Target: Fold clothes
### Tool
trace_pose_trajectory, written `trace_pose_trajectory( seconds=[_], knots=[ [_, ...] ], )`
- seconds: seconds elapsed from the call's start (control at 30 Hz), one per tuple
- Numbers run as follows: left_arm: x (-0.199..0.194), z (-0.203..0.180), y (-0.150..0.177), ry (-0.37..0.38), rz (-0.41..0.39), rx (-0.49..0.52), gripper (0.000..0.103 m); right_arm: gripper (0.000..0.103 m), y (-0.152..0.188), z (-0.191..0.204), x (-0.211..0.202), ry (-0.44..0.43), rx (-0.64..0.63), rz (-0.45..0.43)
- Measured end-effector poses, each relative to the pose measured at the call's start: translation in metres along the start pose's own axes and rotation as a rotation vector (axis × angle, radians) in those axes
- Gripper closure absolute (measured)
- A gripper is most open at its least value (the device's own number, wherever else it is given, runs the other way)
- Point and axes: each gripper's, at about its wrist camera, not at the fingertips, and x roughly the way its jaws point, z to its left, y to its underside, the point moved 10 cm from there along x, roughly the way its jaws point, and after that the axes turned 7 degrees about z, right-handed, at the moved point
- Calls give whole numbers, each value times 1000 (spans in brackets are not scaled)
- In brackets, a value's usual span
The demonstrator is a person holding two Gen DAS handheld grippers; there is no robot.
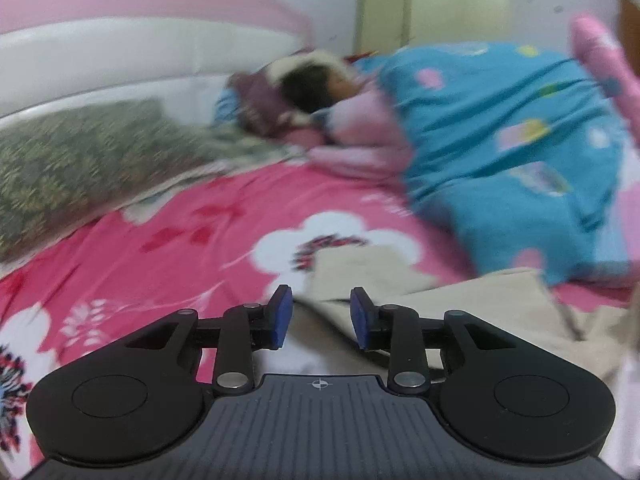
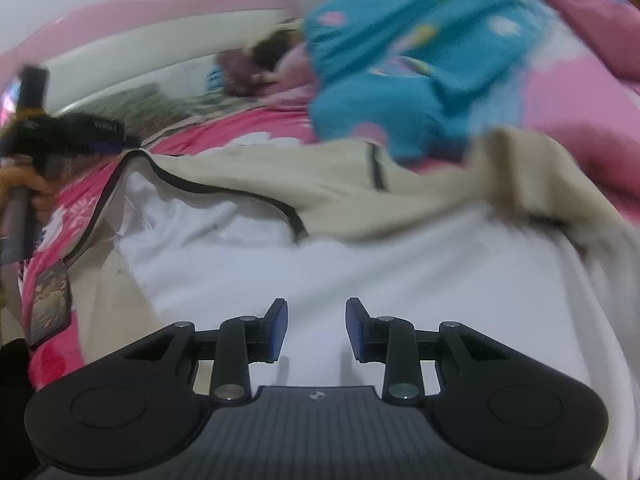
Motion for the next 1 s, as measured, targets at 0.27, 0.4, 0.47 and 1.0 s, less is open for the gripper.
trace_pose_trajectory(
  seconds=[0.27,0.4,0.47,1.0],
  knots=[
    [-39,-68,52,300,32,0,58,71,74,-21,-7,130,-164,357],
    [-38,-104,104,464,162,15,58,71,97,-32,-40,174,-191,508],
    [-35,-115,123,494,203,14,58,71,70,-29,-33,200,-224,471],
    [4,-119,130,449,215,16,58,68,48,-116,8,290,-69,512]
  ],
)
